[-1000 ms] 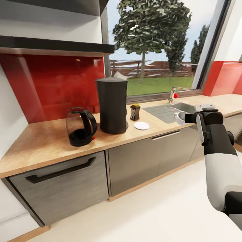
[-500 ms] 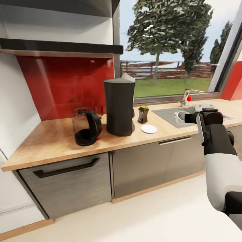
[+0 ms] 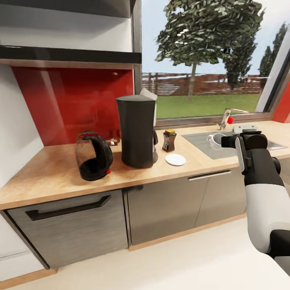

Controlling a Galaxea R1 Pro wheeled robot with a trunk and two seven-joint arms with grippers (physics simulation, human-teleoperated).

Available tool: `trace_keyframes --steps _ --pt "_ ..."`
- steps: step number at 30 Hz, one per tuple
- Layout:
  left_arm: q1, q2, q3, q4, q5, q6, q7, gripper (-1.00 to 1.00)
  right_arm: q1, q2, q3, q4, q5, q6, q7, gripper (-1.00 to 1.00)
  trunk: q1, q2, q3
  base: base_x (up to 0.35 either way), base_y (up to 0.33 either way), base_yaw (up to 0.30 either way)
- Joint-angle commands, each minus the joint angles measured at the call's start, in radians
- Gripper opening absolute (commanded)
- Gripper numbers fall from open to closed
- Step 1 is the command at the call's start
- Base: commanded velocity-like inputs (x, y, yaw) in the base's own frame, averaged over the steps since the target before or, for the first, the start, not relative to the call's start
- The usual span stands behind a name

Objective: Set up a coffee station on the kitchen countertop: keep the coffee maker on the countertop, move the bottle of coffee from the kitchen shelf to the counter next to the coffee maker, place a paper coffee filter on top of the coffee maker, put the saucer next to the coffee maker with the coffee cup on the saucer, and place the electric kettle next to the coffee maker.

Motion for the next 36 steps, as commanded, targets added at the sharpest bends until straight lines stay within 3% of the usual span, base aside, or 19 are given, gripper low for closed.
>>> trace_keyframes --steps 1,18,27,34,35,36 --pt "-0.001 0.0 0.008 0.0 -0.004 0.008 -0.004 1.0 -0.001 0.0 0.0 -0.001 0.004 0.004 0.003 -1.0 0.0 -0.001 -0.001 0.021 -0.021 0.001" --pt "-0.001 0.0 0.008 0.0 -0.004 0.007 -0.004 1.0 -0.001 0.0 0.002 0.001 0.003 0.004 0.003 -1.0 0.0 -0.001 -0.001 0.001 -0.08 0.2" --pt "-0.001 0.0 0.007 0.0 -0.004 0.007 -0.003 1.0 -0.001 0.0 0.002 0.009 0.003 0.004 0.003 -1.0 0.0 -0.001 -0.001 0.0 -0.251 0.085" --pt "-0.001 0.0 0.007 0.0 -0.004 0.007 -0.002 1.0 -0.001 -0.001 0.011 0.065 0.012 0.004 0.096 -1.0 0.0 -0.001 -0.001 0.0 -0.258 0.004" --pt "-0.001 0.0 0.007 0.0 -0.004 0.007 -0.003 1.0 -0.001 -0.002 0.014 0.066 0.013 0.004 0.103 -1.0 0.0 -0.001 -0.001 0.0 -0.103 0.001" --pt "-0.001 0.0 0.008 0.0 -0.004 0.007 -0.002 1.0 -0.006 -0.002 0.096 0.079 0.014 0.005 0.149 -1.0 0.0 -0.001 -0.001 0.0 -0.034 0.0"
